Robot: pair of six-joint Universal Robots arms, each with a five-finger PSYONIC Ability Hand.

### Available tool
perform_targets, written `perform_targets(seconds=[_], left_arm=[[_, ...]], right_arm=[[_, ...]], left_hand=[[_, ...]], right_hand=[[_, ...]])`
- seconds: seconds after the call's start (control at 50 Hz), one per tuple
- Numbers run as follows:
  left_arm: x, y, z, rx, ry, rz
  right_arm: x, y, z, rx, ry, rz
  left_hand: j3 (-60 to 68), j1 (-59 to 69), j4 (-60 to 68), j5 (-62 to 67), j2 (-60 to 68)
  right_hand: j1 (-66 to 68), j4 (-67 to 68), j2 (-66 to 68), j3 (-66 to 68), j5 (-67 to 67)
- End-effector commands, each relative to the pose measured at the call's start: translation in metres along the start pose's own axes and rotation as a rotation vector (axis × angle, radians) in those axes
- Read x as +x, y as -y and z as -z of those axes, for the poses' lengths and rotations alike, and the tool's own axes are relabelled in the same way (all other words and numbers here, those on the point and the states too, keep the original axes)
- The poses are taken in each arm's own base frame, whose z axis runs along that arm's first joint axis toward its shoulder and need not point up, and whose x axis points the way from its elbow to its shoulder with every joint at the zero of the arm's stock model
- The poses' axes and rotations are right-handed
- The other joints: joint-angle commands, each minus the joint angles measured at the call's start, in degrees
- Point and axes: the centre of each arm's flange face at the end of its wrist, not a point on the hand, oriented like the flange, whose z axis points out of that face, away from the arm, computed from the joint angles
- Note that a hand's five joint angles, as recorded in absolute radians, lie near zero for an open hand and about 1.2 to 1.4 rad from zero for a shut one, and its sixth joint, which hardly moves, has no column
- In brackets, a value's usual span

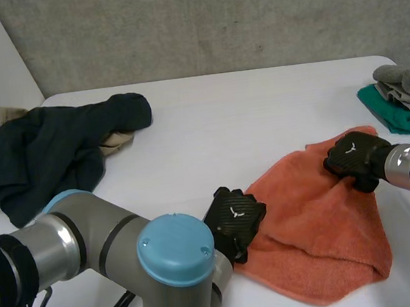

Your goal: Fold the laundry.

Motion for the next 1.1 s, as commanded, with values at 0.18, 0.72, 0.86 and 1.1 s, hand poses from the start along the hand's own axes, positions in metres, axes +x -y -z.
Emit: perform_targets(seconds=[0.18,0.72,0.86,1.1], left_arm=[[-0.068,0.062,-0.044,0.321,0.408,-0.114],[-0.109,0.054,-0.012,0.281,0.447,0.072],[-0.093,0.034,-0.026,0.202,0.348,0.227],[-0.082,0.030,-0.068,0.225,0.141,0.360]], right_arm=[[0.044,0.041,-0.003,0.204,-0.278,-0.046],[0.044,0.118,0.027,0.500,-0.507,-0.112],[0.042,0.142,0.076,0.575,-0.529,-0.098],[0.014,0.185,0.169,0.756,-0.443,-0.085]], left_hand=[[28.76,29.74,28.60,29.01,28.72],[-32.78,-31.80,-32.93,-32.52,-32.81],[-36.99,-36.01,-37.14,-36.73,-37.03],[-37.33,-36.35,-37.48,-37.07,-37.37]], right_hand=[[17.15,14.21,14.13,14.37,15.01],[17.15,14.21,14.13,14.37,15.01],[17.15,14.21,14.13,14.37,15.01],[17.15,14.21,14.13,14.37,15.01]])
